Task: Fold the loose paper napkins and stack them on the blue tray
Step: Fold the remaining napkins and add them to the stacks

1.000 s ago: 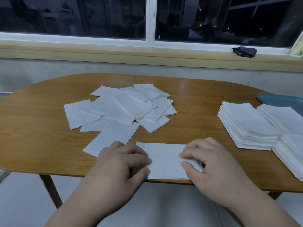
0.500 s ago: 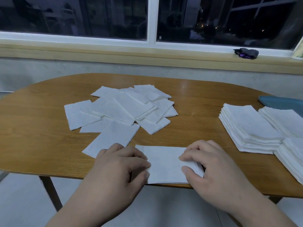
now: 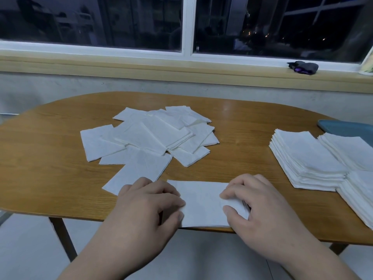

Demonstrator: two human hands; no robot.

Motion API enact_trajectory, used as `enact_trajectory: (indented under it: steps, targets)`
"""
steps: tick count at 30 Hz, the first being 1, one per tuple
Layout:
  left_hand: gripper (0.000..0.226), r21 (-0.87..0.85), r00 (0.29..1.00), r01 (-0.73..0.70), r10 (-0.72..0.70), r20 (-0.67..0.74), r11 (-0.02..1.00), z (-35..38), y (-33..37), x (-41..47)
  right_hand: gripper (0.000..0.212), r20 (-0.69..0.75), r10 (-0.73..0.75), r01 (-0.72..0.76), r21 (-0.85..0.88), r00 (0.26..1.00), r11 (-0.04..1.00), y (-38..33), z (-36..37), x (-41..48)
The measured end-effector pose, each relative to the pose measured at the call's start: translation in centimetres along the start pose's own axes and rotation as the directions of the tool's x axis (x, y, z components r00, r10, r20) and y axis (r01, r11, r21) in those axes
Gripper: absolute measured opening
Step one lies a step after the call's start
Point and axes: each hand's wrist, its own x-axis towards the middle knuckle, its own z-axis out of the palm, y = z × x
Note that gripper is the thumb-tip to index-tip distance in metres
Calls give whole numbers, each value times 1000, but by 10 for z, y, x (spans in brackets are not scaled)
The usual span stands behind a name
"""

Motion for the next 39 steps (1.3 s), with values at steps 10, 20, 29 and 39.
enact_trajectory:
  steps: [10, 20, 29, 39]
  targets:
    - [32, 12, 1000, 22, -22, 22, 1000, -2, -3, 3, 30, 6, 5, -5, -23, 1000, 1000, 0, 2, 3]
    - [32, 5, 1000, 4, -5, 28, 1000, -1, -2, 4, 30, 5, 8, -8, -16, 1000, 1000, -2, -1, 1]
    - [23, 8, 999, -24, 24, -31, 1000, -1, -2, 1, 13, -1, 53, -53, 60, 999, 997, -7, -5, 0]
    - [36, -20, 1000, 6, -6, 29, 1000, -5, -4, 3, 11, 50, 115, -122, 189, 992, 974, -37, -25, 68]
